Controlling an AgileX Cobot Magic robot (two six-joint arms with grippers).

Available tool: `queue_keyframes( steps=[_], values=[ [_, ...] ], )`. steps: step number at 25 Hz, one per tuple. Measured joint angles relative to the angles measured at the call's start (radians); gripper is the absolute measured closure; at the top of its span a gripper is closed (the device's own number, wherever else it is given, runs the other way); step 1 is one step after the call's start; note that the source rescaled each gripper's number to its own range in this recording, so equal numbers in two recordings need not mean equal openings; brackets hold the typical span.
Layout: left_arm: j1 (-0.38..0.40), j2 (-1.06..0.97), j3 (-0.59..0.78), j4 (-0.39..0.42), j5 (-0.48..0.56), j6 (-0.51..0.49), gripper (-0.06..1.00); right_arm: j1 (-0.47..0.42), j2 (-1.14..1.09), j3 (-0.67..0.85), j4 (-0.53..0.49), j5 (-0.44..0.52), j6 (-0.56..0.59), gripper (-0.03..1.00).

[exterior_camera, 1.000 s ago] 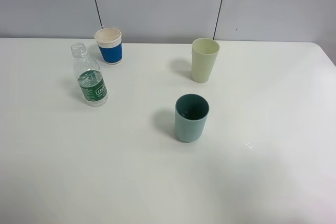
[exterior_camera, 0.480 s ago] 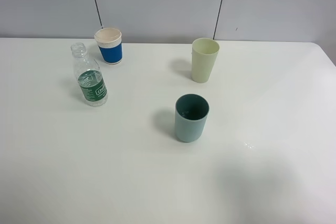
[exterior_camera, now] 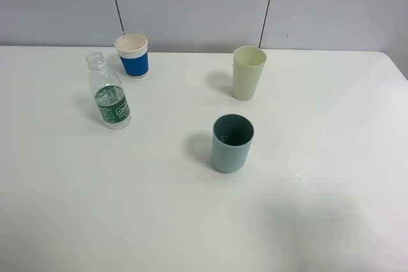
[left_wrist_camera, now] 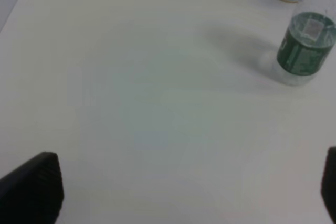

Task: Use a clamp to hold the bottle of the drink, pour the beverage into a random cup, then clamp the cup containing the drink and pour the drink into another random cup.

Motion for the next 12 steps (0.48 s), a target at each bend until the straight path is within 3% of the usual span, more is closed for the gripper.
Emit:
queue_keyframes(
  steps=[12],
  values=[
    [0.0,0.0,0.0,0.0,0.0,0.0,-0.06,-0.046,0.0,0.0,0.001,0.0,0.058,-0.03]
  ],
)
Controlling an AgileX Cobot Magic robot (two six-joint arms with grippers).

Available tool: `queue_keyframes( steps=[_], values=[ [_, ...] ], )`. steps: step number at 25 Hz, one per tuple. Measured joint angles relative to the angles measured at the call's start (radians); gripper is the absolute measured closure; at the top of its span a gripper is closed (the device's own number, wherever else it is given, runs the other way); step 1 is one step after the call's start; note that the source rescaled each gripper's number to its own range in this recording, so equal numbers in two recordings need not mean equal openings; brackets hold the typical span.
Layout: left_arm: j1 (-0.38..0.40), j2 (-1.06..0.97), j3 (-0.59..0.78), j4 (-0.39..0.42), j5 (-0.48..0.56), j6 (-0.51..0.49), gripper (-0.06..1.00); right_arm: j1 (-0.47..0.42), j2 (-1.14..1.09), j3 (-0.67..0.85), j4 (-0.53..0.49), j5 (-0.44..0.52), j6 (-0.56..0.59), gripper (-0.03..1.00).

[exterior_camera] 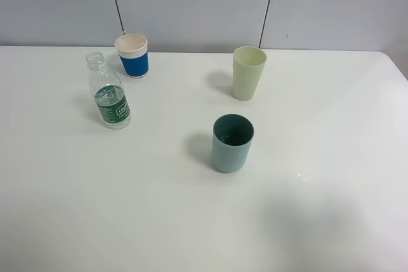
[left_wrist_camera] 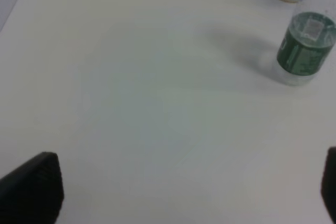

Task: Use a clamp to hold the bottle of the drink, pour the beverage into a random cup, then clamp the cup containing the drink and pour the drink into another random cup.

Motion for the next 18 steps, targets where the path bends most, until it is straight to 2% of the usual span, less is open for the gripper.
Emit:
queue_keyframes(
  steps=[18],
  values=[
    [0.0,0.0,0.0,0.0,0.0,0.0,-0.06,-0.002,0.0,0.0,0.0,0.0,0.0,-0.03]
  ],
)
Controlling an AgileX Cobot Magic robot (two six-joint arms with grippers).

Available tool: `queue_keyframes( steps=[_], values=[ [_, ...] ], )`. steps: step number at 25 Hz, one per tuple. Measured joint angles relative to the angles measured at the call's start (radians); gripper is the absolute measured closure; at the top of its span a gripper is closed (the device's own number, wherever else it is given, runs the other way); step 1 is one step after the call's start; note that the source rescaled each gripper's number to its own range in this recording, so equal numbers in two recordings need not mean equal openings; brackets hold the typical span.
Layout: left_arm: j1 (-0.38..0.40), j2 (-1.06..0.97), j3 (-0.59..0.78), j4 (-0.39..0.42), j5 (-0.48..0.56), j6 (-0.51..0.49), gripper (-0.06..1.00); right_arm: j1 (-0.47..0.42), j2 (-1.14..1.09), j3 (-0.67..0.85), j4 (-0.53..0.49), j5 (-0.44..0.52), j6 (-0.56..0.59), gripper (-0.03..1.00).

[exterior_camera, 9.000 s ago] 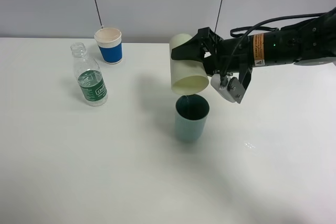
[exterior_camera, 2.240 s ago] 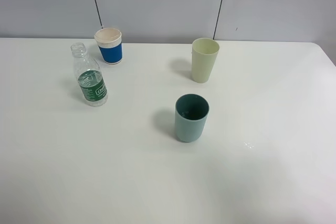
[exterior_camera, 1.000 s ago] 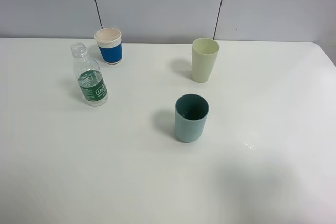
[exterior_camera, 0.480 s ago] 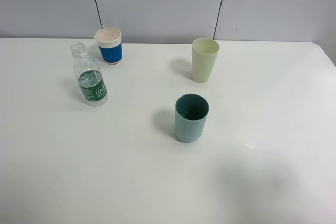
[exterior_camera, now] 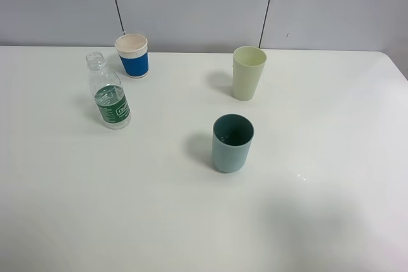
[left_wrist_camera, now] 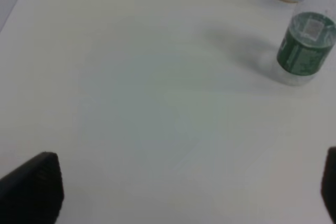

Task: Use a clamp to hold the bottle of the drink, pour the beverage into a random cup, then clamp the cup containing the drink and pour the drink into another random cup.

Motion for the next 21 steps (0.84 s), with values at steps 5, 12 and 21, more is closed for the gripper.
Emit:
queue_keyframes(
  steps=[5,12,21],
  values=[
    [0.0,0.0,0.0,0.0,0.0,0.0,-0.06,0.0,0.0,0.0,0.0,0.0,0.0,-0.03],
    [0.0,0.0,0.0,0.0,0.0,0.0,-0.06,0.0,0.0,0.0,0.0,0.0,0.0,-0.03],
    [0.0,0.0,0.0,0.0,0.0,0.0,-0.06,0.0,0.0,0.0,0.0,0.0,0.0,-0.03]
  ],
)
